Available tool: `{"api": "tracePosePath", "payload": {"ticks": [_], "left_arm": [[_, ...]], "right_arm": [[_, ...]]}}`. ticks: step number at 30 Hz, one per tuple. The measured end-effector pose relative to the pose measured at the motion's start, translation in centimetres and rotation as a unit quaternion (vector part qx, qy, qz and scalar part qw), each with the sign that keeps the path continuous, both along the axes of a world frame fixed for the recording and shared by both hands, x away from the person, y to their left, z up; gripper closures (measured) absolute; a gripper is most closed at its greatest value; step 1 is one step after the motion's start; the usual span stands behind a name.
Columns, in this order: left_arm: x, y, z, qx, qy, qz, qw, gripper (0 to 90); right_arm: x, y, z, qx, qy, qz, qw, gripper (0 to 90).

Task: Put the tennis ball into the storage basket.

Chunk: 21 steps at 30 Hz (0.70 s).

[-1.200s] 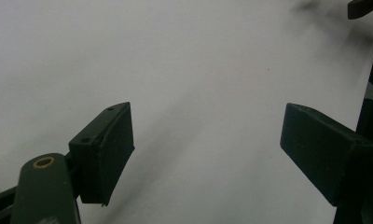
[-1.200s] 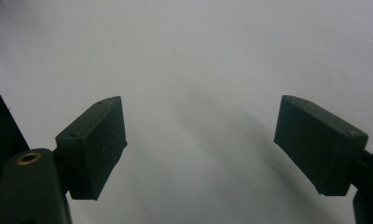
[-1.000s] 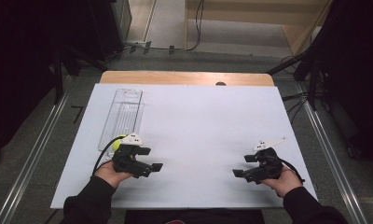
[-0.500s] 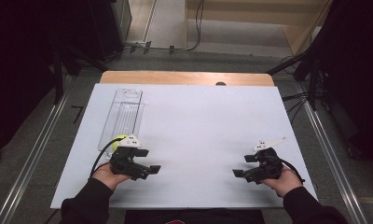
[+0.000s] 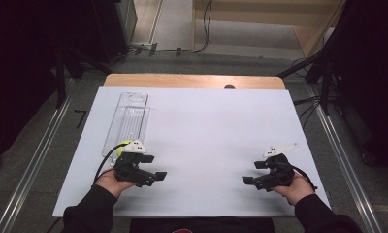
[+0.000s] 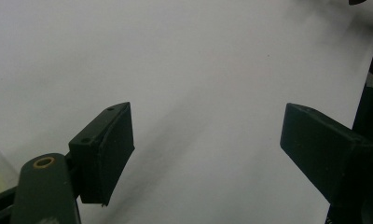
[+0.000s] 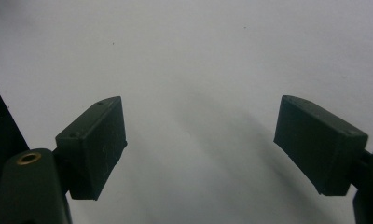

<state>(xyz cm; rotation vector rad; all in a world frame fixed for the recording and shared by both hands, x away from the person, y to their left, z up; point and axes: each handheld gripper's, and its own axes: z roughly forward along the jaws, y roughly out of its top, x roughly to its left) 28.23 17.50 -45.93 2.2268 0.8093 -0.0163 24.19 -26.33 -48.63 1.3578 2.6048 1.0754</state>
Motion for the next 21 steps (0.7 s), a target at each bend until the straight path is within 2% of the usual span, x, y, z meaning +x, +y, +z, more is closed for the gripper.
{"api": "tracePosePath", "payload": {"ticks": [21], "left_arm": [[0.07,0.14,0.06,-0.001,0.0,0.002,1.0,17.9]], "right_arm": [[0.0,0.01,-0.03,-0.003,-0.003,0.002,1.0,14.6]]}}
